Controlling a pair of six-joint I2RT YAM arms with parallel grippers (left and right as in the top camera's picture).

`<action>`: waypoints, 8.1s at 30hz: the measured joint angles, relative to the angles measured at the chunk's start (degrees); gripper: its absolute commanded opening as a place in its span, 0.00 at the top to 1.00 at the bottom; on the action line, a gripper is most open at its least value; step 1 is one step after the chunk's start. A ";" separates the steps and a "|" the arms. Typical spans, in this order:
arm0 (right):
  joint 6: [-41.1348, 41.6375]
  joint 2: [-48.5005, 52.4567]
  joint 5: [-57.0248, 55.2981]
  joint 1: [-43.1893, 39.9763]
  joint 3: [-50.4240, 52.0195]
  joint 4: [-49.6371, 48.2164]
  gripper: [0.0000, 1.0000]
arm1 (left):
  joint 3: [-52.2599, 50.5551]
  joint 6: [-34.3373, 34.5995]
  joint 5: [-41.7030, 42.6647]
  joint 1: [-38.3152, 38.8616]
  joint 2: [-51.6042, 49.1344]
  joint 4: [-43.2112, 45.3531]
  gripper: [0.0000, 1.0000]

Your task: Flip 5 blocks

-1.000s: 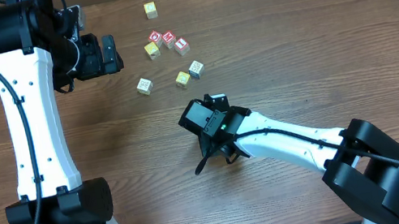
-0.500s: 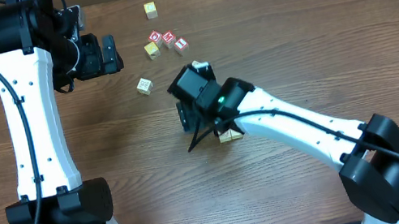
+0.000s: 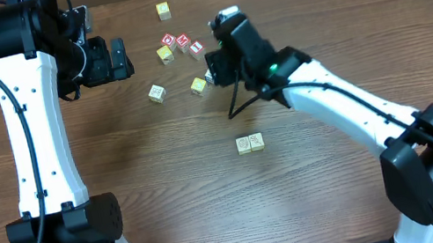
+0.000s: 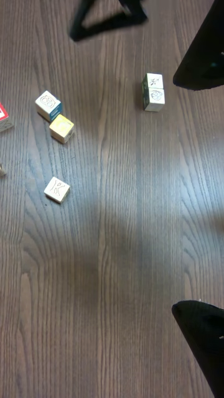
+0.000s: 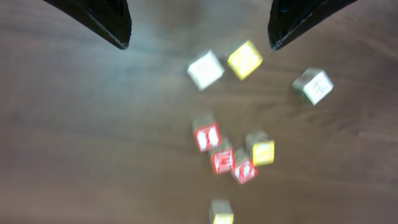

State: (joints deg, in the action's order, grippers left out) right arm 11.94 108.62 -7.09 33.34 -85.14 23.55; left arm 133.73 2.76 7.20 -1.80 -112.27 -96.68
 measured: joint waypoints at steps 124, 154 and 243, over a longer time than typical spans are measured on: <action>27.98 7.93 -5.25 23.63 -4.74 29.55 0.72 | 0.00 0.00 0.00 0.00 0.00 0.00 0.00; 34.40 7.67 -2.23 22.91 5.92 20.81 0.96 | 0.00 0.02 0.00 0.00 0.00 0.00 0.00; 32.79 7.67 -14.75 22.91 4.09 21.11 0.96 | 0.00 0.00 0.00 0.00 0.00 0.00 0.00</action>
State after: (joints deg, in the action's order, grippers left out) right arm 44.73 116.29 -21.85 56.25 -81.06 44.66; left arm 133.73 2.76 7.20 -1.80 -112.27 -96.68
